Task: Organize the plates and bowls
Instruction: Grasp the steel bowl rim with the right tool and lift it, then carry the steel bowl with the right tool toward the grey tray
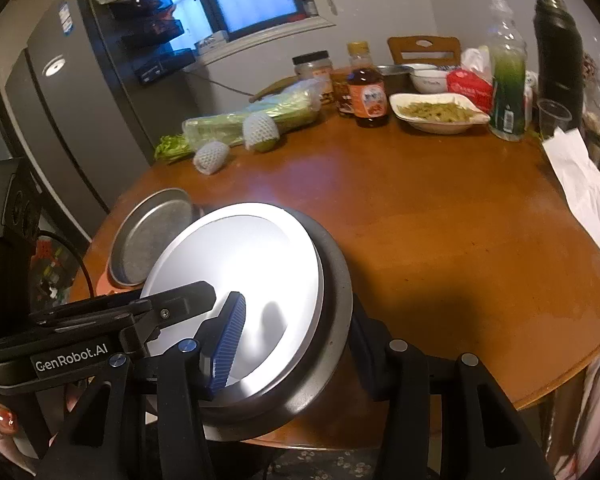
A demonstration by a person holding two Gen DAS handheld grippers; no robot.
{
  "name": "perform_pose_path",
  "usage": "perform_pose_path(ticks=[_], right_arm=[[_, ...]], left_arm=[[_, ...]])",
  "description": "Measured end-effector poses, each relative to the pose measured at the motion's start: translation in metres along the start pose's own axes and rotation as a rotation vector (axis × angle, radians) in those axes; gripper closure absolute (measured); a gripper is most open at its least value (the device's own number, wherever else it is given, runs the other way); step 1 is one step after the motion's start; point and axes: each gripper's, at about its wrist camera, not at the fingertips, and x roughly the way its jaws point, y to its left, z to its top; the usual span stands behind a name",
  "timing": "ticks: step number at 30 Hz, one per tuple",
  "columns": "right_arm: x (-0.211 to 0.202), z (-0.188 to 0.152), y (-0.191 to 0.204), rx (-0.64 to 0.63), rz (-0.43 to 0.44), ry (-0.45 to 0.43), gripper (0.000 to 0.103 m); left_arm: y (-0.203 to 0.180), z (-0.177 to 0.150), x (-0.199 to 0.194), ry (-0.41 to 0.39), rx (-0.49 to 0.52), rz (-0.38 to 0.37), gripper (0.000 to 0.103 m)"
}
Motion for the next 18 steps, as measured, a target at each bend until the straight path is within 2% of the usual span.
perform_pose_path(ticks=[9,18], right_arm=[[0.001,0.016,0.04,-0.074,0.032,-0.017,0.052],[0.024,0.032,0.084,-0.144,0.081,-0.012,0.053]], left_arm=[[0.031,0.006,-0.032,-0.075,-0.042,0.023,0.054],[0.073,0.015,-0.051,-0.134,-0.105,0.077,0.054]])
